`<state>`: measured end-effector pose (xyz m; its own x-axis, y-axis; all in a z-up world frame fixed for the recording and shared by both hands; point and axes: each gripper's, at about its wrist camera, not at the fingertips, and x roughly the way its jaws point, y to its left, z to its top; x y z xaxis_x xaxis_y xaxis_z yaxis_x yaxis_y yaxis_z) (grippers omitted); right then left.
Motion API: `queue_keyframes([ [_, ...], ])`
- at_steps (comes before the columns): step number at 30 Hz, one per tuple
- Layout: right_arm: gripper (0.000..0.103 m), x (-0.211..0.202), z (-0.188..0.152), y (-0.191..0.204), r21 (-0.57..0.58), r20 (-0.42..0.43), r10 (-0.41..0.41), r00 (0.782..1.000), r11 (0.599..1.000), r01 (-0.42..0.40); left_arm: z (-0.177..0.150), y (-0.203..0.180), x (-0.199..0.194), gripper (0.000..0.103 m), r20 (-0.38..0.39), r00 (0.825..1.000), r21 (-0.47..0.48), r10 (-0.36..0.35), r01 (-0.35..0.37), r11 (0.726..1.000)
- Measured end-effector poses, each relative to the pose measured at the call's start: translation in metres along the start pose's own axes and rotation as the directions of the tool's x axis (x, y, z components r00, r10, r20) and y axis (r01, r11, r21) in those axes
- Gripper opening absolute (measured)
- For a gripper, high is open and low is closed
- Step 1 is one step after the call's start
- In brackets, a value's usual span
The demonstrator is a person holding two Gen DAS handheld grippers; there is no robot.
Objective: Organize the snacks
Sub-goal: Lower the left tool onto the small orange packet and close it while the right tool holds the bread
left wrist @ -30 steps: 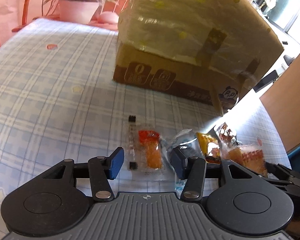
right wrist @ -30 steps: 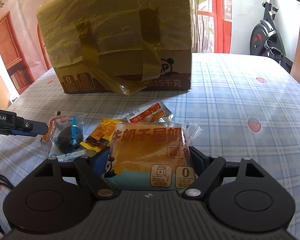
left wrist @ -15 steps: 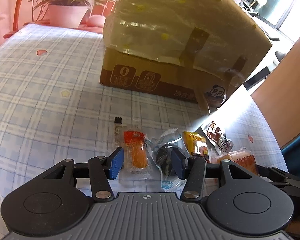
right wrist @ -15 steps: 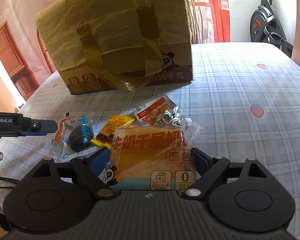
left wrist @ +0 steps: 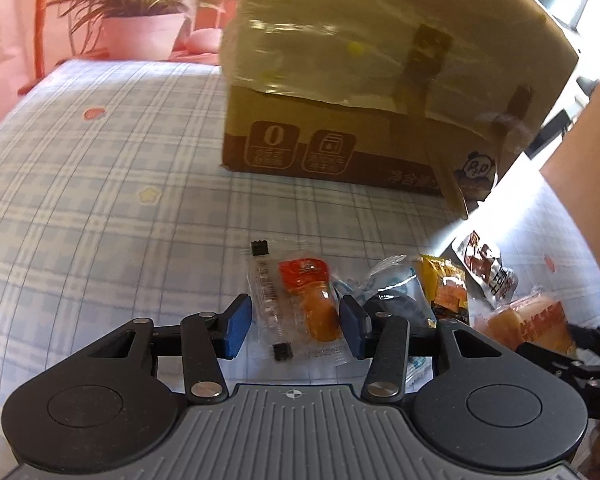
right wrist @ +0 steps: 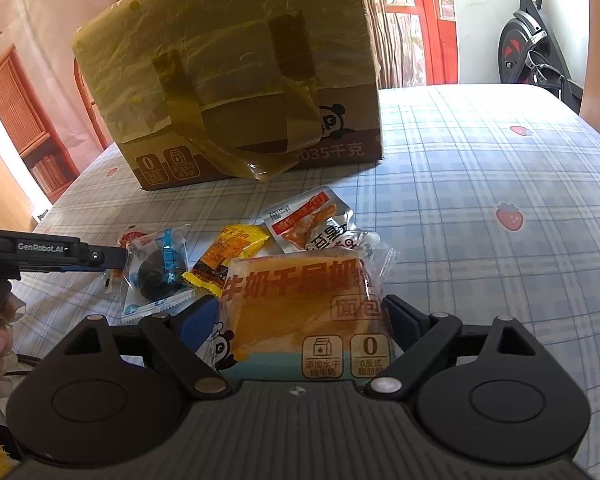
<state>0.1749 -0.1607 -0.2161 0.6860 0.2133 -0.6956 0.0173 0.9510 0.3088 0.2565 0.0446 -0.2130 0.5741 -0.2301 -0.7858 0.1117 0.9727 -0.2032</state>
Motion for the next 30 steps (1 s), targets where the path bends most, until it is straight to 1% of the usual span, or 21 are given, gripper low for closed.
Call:
queue_keyframes([
  [3,0.090,0.000,0.001,0.000,-0.001,-0.002,0.000,1.000,1.000,0.000,-0.001,-0.002,0.001,0.050,0.007,1.000,0.006,0.002,-0.002,1.000],
  [5,0.090,0.000,0.001,0.000,-0.002,-0.003,-0.001,1.000,1.000,0.001,-0.003,0.000,-0.001,0.046,0.011,1.000,0.002,0.002,-0.002,1.000],
  [7,0.090,0.000,0.001,-0.001,-0.002,-0.003,0.000,1.000,1.000,0.000,-0.004,0.004,-0.003,0.044,0.022,1.000,-0.022,0.005,-0.005,1.000],
  [13,0.090,0.000,0.001,-0.001,-0.001,-0.005,0.002,1.000,1.000,-0.002,-0.006,0.016,-0.012,0.042,0.045,0.997,-0.057,0.054,-0.052,0.997],
  [14,0.090,0.000,0.001,-0.001,-0.001,-0.005,0.002,1.000,1.000,-0.002,-0.005,0.016,-0.012,0.040,0.050,0.997,-0.054,0.051,-0.049,0.997],
  [19,0.090,0.000,0.001,-0.002,0.000,-0.004,0.003,1.000,1.000,-0.003,-0.002,0.004,-0.018,0.040,0.095,0.995,0.016,0.035,-0.037,0.999],
  [21,0.090,0.000,0.001,-0.002,-0.001,-0.004,0.003,1.000,1.000,-0.003,-0.003,-0.001,-0.016,0.039,0.093,0.995,0.045,0.021,-0.026,0.999],
  [22,0.090,0.000,0.001,-0.002,-0.001,-0.004,0.004,1.000,1.000,-0.004,-0.003,-0.002,-0.013,0.036,0.083,0.996,0.050,0.020,-0.024,0.998],
  [23,0.090,0.000,0.001,-0.002,0.000,-0.003,0.004,1.000,1.000,-0.004,-0.004,-0.002,-0.010,0.035,0.074,0.997,0.051,0.025,-0.029,0.998],
  [25,0.090,0.001,0.001,-0.002,0.002,-0.003,0.004,1.000,1.000,-0.004,-0.005,-0.002,-0.008,0.034,0.085,0.995,0.059,0.046,-0.051,0.997],
  [28,0.090,0.001,0.000,-0.002,0.004,0.000,0.004,1.000,1.000,-0.004,-0.006,0.001,-0.005,0.029,0.089,0.994,0.065,0.063,-0.069,0.996],
  [30,0.090,0.002,0.000,-0.002,0.006,-0.003,0.002,1.000,1.000,-0.002,-0.008,0.001,-0.003,0.029,0.098,0.993,0.086,0.061,-0.070,0.994],
])
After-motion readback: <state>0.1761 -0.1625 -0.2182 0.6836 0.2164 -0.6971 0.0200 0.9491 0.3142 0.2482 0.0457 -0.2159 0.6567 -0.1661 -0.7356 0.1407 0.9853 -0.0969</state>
